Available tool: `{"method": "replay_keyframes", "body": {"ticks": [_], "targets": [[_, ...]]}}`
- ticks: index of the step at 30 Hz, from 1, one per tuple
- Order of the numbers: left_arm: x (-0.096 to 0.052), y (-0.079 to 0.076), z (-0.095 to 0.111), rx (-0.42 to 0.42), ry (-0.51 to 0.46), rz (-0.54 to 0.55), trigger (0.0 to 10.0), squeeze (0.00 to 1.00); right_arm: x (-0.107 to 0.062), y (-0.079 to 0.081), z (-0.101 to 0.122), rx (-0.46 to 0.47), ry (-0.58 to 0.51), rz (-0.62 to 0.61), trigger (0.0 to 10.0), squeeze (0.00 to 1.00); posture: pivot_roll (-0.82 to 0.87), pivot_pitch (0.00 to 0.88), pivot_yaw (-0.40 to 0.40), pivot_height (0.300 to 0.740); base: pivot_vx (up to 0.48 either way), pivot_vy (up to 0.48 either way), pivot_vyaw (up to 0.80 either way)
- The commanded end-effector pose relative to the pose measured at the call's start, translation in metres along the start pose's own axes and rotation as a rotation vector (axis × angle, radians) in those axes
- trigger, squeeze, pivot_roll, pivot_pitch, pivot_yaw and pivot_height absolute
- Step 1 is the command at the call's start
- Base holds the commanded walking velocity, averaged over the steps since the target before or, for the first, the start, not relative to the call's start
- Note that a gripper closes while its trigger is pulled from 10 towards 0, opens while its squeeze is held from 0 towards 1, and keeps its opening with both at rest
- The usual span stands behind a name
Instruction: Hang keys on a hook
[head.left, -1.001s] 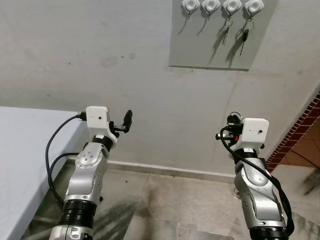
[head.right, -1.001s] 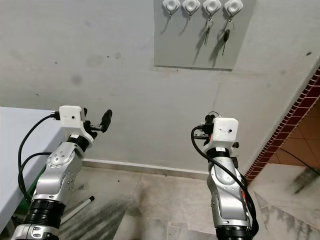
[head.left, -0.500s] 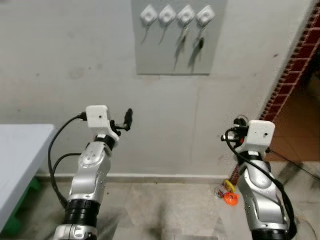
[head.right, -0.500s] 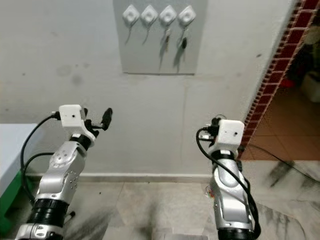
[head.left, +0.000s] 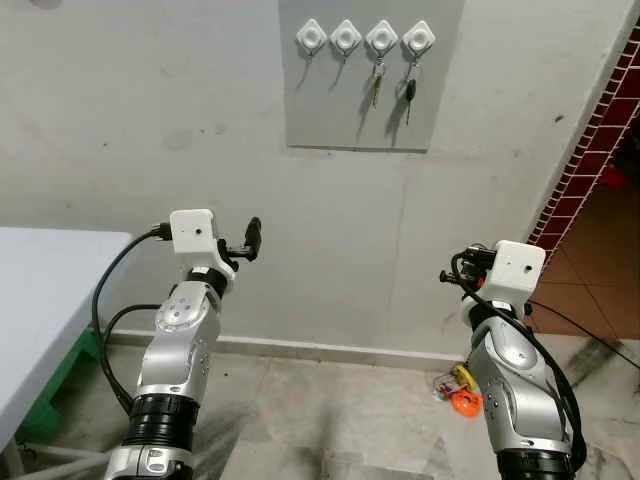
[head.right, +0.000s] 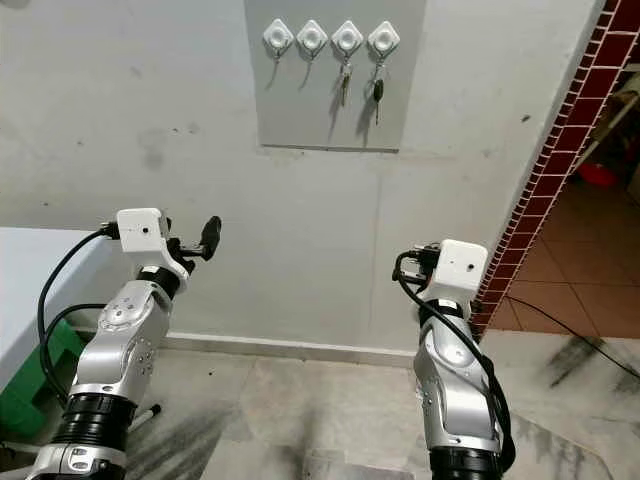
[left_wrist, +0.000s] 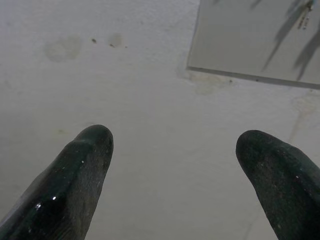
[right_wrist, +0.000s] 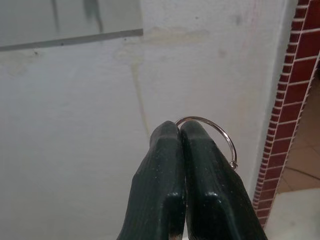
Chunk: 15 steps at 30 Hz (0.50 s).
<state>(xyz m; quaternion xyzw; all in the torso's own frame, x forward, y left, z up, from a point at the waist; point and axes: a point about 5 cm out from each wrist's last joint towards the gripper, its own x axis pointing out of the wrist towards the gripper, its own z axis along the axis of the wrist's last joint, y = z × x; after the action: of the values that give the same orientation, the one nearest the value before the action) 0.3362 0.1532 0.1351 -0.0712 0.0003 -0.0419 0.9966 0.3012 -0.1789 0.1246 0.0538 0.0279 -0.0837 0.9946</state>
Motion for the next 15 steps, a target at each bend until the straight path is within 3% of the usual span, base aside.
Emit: {"method": "replay_keyframes", "body": {"ticks": [1, 11, 15], "targets": [[0.0006, 0.0008, 0.0006, 0.013, 0.017, -0.012, 10.0, 0.0, -0.0031, 0.0097, 0.0165, -0.024, -0.11, 0.118, 10.0, 0.0, -0.06, 0.0, 0.035, 0.74, 0.0, 0.0, 0.0], [-0.0011, -0.0013, 0.0041, 0.012, 0.003, -0.066, 10.0, 0.0, -0.0091, 0.0127, 0.0241, -0.042, -0.175, 0.178, 10.0, 0.0, -0.06, 0.0, 0.033, 0.74, 0.0, 0.0, 0.0], [-0.0015, -0.0003, 0.005, 0.009, 0.002, -0.07, 10.0, 0.0, -0.0102, 0.0137, 0.0253, -0.043, -0.187, 0.202, 10.0, 0.0, -0.06, 0.0, 0.034, 0.74, 0.265, 0.0, 0.0]]}}
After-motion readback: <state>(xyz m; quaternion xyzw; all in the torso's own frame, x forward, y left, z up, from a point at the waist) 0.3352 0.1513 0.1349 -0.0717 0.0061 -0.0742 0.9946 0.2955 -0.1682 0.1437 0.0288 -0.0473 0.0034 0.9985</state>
